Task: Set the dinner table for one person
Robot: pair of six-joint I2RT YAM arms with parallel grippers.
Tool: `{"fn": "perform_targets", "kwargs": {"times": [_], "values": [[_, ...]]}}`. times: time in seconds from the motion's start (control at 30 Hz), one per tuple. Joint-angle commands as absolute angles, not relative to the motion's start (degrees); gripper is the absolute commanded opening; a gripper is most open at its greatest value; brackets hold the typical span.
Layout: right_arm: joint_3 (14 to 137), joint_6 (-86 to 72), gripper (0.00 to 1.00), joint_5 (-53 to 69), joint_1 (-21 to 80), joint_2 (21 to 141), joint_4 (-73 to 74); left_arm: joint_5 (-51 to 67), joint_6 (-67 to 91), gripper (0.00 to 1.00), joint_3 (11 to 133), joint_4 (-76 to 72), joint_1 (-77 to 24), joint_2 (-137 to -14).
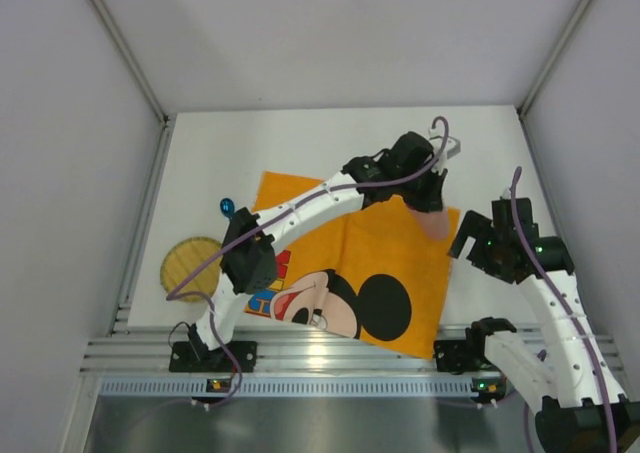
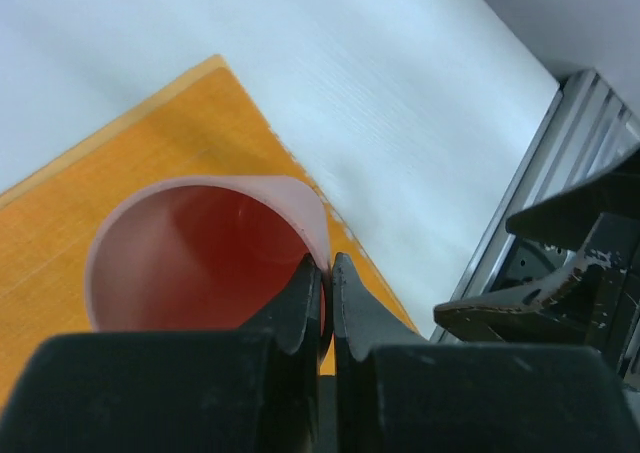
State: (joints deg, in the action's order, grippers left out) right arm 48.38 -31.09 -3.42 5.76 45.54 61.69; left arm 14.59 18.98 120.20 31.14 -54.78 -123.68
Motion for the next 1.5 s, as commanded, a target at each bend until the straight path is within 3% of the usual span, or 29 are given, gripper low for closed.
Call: {"fn": "perform_targets", "kwargs": {"times": [0.0, 0.2, 0.57, 0.9, 0.93, 1.0, 1.13, 1.23, 1.3, 1.33, 1.37, 1.47], "values": [[53.34, -30.94, 1.00, -5.09, 4.48, 45.09, 62.49, 8.71, 14.33, 0.00, 122.61, 37.78, -58.00, -125.24], [60.11, -31.55, 1.00, -9.57, 4.66, 44.65, 67.58, -5.76, 7.83, 0.00, 128.75, 47.18, -65.56, -131.29], [64.43, -30.76, 1.00, -10.55, 4.57, 42.37, 71.01, -17.65, 9.58, 0.00, 128.85, 44.48, -68.47, -130.70], [62.05, -30.24, 1.00, -9.32, 4.57, 40.61, 70.84, -18.02, 10.11, 0.02, 128.85, 42.54, -67.68, -131.92], [62.05, -30.23, 1.00, -9.32, 4.57, 40.52, 70.84, -17.76, 10.28, 0.13, 128.50, 42.63, -67.59, -132.18], [62.05, -30.15, 1.00, -9.32, 4.57, 40.43, 70.84, -16.97, 10.55, 0.20, 128.06, 42.28, -67.50, -132.28], [61.52, -30.23, 1.00, -9.05, 4.57, 40.17, 70.84, -15.91, 11.51, 0.48, 126.74, 41.57, -66.89, -131.66], [61.08, -30.41, 1.00, -8.88, 4.57, 40.08, 70.75, -15.65, 11.78, 0.58, 126.65, 41.66, -66.18, -131.31], [61.08, -30.41, 1.00, -9.05, 4.57, 40.08, 70.66, -15.64, 11.87, 0.70, 126.65, 41.75, -65.83, -130.78], [61.17, -30.50, 1.00, -9.14, 4.57, 40.08, 70.49, -15.99, 11.95, 0.89, 126.65, 41.66, -65.74, -130.52], [61.35, -30.50, 1.00, -9.14, 4.57, 40.25, 70.49, -16.00, 12.04, 0.98, 126.74, 41.57, -65.66, -129.73], [62.31, -32.08, 1.00, -7.04, 4.40, 41.74, 70.31, -17.13, 12.30, 0.98, 126.91, 40.26, -65.48, -126.22]]}}
